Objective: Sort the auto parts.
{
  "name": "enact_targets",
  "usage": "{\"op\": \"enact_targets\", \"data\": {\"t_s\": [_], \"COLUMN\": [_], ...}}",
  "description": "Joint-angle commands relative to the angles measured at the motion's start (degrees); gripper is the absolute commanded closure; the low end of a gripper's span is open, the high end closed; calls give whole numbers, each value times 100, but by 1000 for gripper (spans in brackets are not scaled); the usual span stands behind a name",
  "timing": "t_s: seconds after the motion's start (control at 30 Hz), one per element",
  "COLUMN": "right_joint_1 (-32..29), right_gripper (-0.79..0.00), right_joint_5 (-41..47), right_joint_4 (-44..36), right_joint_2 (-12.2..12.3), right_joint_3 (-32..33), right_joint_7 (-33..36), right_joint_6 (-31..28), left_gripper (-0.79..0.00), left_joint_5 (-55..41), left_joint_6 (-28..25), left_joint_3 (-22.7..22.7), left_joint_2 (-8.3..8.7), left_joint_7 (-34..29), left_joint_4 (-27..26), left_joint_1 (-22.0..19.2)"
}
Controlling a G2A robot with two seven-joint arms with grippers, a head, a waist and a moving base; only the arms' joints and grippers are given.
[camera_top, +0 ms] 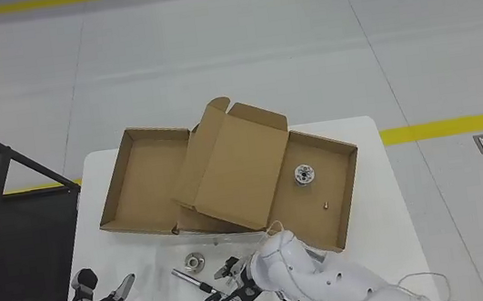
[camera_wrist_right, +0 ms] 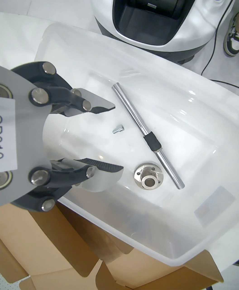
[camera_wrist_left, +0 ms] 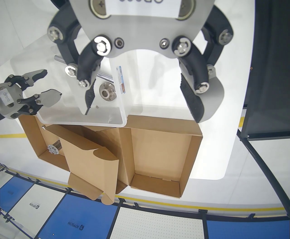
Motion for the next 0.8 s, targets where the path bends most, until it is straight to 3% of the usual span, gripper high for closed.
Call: {"op": "enact_targets", "data": {"t_s": [0.0, 0.23, 0.47, 0.63, 0.77], "right_joint_1": [108, 435, 679, 803, 851], "right_gripper": [-388, -385, -391, -329, -326], "right_joint_5": [52, 365, 448, 439, 426], "right_joint_4": [232, 1077, 1869, 2286, 2558], "right_joint_2": [-111, -576, -970, -1185, -1323], "right_joint_3": [-126, -502, -768, -897, -949], "right_joint_7": [94, 477, 321, 205, 228], "right_joint_6": [-8, 67, 183, 110, 119], "left_gripper": [-785, -785, -785, -785, -785], "left_joint_5": [0, 0, 0, 0, 0], "left_joint_6": [0, 0, 0, 0, 0], "left_joint_3": [0, 0, 0, 0, 0], "left_joint_2": [0, 0, 0, 0, 0], "left_joint_7": [0, 0, 0, 0, 0], "left_joint_4": [0, 0, 0, 0, 0], "left_joint_1": [0, 0, 0, 0, 0]}}
